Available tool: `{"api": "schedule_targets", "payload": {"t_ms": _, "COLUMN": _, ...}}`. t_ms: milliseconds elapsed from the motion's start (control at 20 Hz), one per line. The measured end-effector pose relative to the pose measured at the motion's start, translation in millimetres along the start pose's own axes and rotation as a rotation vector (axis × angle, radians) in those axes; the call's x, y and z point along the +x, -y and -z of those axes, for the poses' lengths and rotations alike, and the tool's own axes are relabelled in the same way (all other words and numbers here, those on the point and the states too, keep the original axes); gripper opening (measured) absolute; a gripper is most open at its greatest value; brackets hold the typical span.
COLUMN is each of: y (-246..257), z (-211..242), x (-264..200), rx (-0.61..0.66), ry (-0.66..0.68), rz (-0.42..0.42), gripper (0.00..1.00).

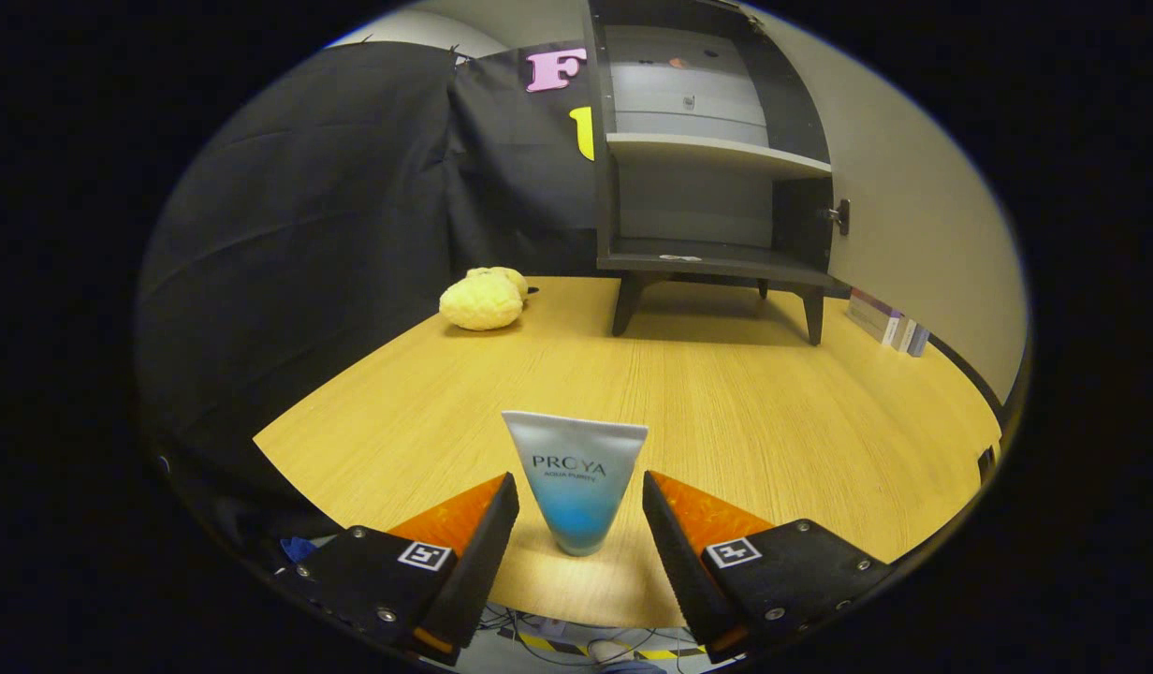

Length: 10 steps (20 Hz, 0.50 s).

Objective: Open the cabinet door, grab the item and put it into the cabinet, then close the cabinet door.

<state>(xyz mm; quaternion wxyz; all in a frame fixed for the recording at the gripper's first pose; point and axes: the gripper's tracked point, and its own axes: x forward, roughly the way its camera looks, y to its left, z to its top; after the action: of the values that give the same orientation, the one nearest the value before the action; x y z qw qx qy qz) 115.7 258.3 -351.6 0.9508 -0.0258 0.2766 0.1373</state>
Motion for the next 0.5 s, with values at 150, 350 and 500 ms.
{"api": "schedule_targets", "payload": {"t_ms": 150, "y": 1.7, "z": 1.7, "x": -1.3, "rx": -0.006, "ry": -0.007, "rz": 0.006, "gripper": 0.69}}
{"api": "schedule_targets", "payload": {"t_ms": 350, "y": -5.8, "z": 2.0, "x": -3.3, "rx": -0.007, "ry": -0.024, "rz": -0.03, "gripper": 0.5}}
{"api": "schedule_targets", "payload": {"t_ms": 500, "y": -3.6, "z": -13.0, "x": -6.2, "rx": -0.027, "ry": -0.015, "rz": -0.038, "gripper": 0.49}}
